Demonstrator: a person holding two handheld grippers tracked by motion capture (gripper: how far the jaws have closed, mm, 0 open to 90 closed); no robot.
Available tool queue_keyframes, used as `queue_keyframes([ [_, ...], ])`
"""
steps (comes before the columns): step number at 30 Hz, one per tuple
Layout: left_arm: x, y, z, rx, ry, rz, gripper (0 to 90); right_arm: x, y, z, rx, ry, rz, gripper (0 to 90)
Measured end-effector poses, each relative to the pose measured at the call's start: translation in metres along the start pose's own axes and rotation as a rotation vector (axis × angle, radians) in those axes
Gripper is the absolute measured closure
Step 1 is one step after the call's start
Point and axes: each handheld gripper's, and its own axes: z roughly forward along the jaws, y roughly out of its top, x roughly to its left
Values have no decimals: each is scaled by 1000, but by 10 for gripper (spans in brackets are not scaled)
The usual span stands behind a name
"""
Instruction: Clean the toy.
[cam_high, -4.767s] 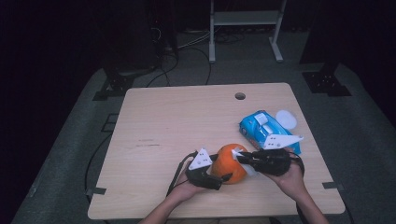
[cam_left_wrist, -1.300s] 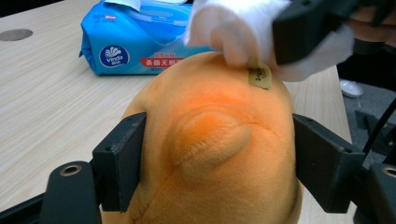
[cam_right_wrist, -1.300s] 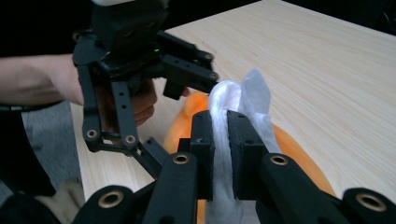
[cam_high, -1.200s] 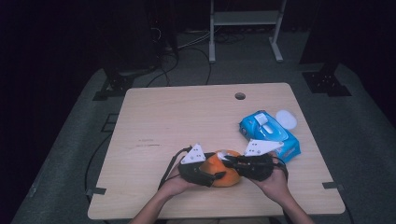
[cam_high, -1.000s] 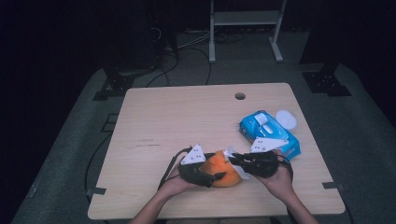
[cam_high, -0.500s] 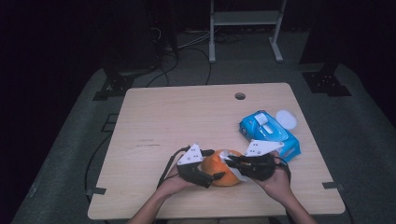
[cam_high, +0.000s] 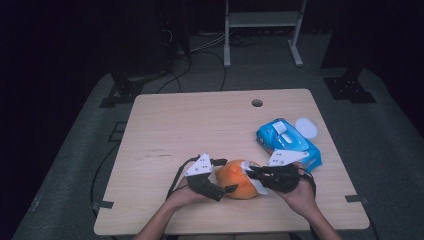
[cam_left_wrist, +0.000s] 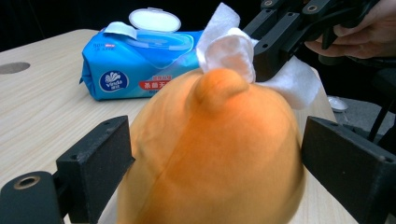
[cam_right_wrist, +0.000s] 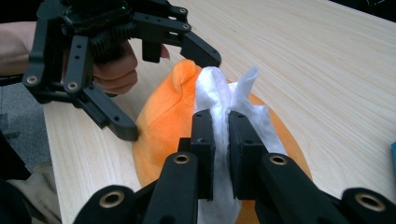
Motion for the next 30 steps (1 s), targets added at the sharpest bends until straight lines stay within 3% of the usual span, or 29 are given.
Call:
queue_keyframes([
  [3,5,-4,-3,4,-11,-27,89,-4,-2,-1,3,6,16,809],
  [9,4,-8,5,14,-15,-39,72,-9,-6,-6,5,-2,29,808],
  [16,-5,-4,7,43,-32,26,78,-22,-10,-13,-4,-16,67,807],
  [20,4,-10,9,60,14,-26,76,-29,-14,-17,-12,-23,95,807],
  [24,5,-11,16,92,21,-68,50,-34,-16,-18,-15,-22,115,807],
  [26,2,-10,18,94,0,-70,69,-33,-16,-19,-16,-29,120,806],
  [27,-1,-9,19,94,-9,-70,121,-34,-16,-20,-22,-27,125,807],
  [30,-8,2,16,107,5,-58,231,-33,-14,-20,-42,-11,139,815],
])
